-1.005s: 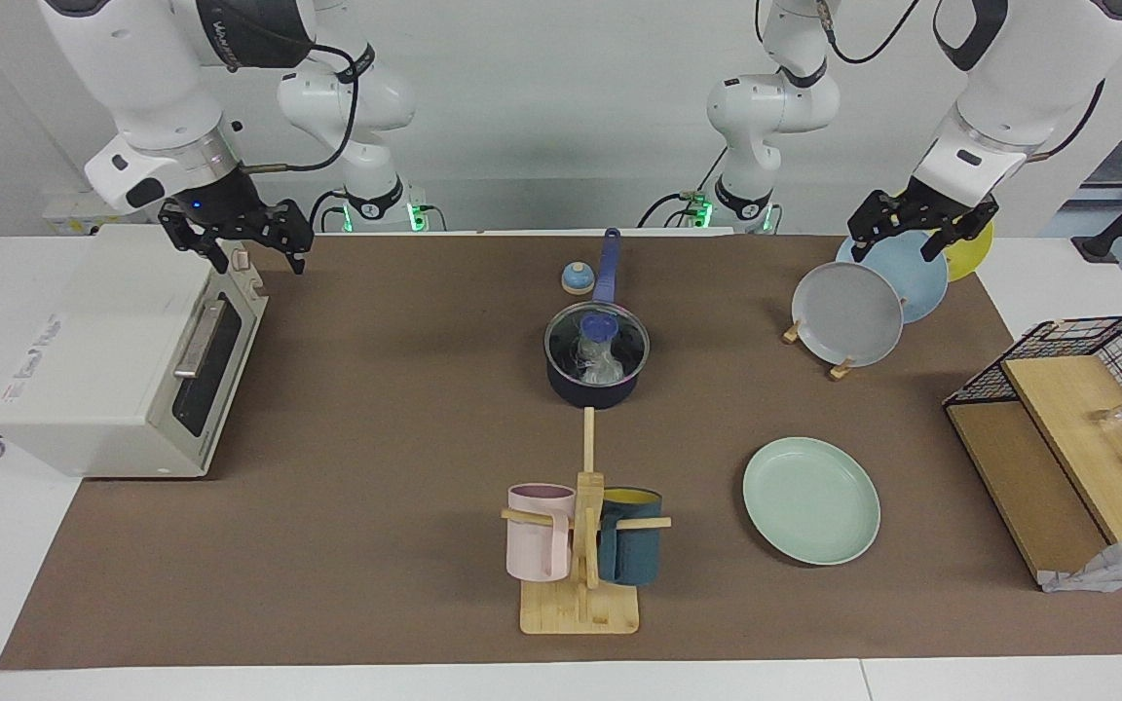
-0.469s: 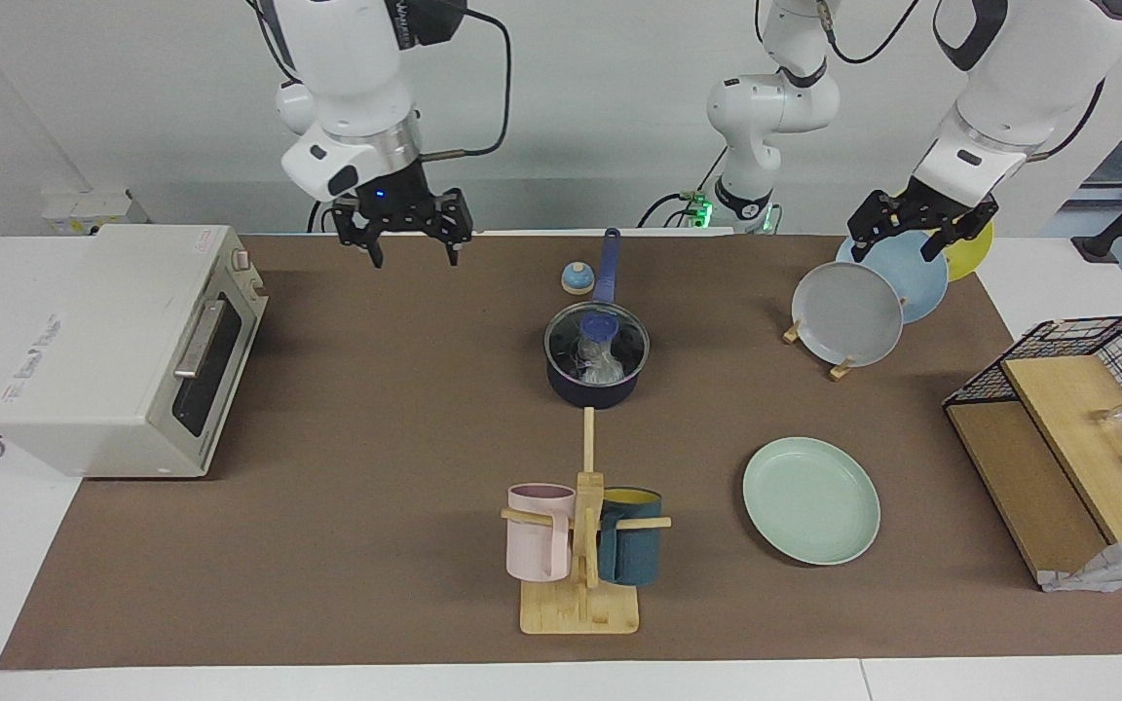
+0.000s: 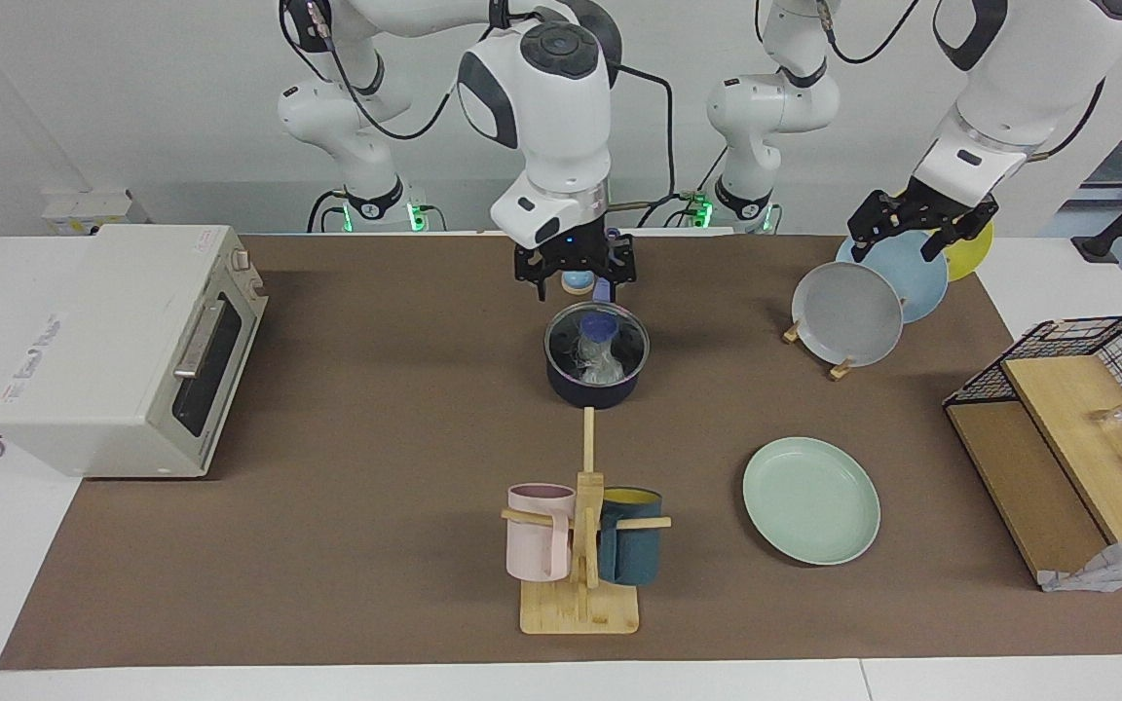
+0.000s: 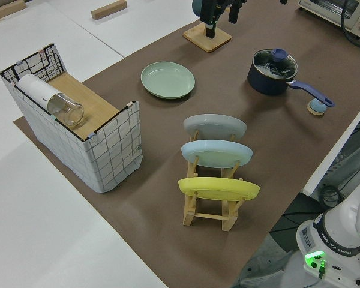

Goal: Transfer vermicelli from pot to plate

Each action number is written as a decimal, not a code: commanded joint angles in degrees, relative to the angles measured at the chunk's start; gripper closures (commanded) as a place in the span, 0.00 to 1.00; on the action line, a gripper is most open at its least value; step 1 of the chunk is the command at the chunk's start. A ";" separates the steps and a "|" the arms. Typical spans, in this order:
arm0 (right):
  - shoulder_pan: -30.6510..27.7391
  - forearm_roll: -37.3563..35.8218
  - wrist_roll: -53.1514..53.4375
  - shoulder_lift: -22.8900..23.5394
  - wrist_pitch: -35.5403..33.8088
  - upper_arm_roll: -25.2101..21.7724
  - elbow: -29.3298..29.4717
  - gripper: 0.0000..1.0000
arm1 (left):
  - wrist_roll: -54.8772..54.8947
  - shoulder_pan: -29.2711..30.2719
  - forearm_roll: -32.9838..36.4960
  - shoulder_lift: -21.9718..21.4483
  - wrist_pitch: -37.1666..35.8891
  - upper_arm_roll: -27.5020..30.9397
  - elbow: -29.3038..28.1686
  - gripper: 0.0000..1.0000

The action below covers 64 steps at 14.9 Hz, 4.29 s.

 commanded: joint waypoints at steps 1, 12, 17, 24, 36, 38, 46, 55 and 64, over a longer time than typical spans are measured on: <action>0.73 -0.93 1.32 -0.92 4.80 -0.20 -5.36 0.00 | -0.24 0.24 1.29 -1.29 1.69 -0.10 -1.63 0.00; 4.16 -3.48 0.88 -1.28 14.49 -0.02 -19.63 0.00 | 0.11 0.24 1.38 -1.11 3.81 -0.01 -1.45 0.00; 4.86 -3.40 0.88 -1.46 14.67 -0.02 -20.32 0.01 | 0.11 0.16 1.38 -1.11 3.81 -0.10 -1.45 0.00; 4.86 -3.40 0.44 -1.81 15.81 0.07 -21.38 0.04 | 0.20 0.24 1.38 -1.02 4.07 -0.10 -1.36 0.00; 4.78 -3.40 0.00 -2.07 15.72 0.07 -21.91 0.30 | 0.11 0.16 1.29 -0.94 4.51 -0.10 -1.36 0.00; 4.86 -3.48 0.00 -2.07 15.72 0.07 -21.74 0.36 | 0.11 0.07 1.29 -0.94 4.51 -0.10 -1.36 0.00; 1.89 -3.48 -3.94 -2.95 12.66 -0.37 -17.00 0.39 | 0.02 -0.55 1.29 -0.94 4.51 -0.27 -1.36 0.00; -16.38 -3.48 -31.07 -2.60 10.44 -0.46 -13.73 0.41 | -10.39 -11.42 -0.02 0.12 6.25 -0.54 -3.37 0.00; -29.85 -3.48 -47.28 -5.24 25.38 -0.46 -31.48 0.41 | -37.57 -33.32 -1.87 7.57 30.32 -0.54 -19.28 0.00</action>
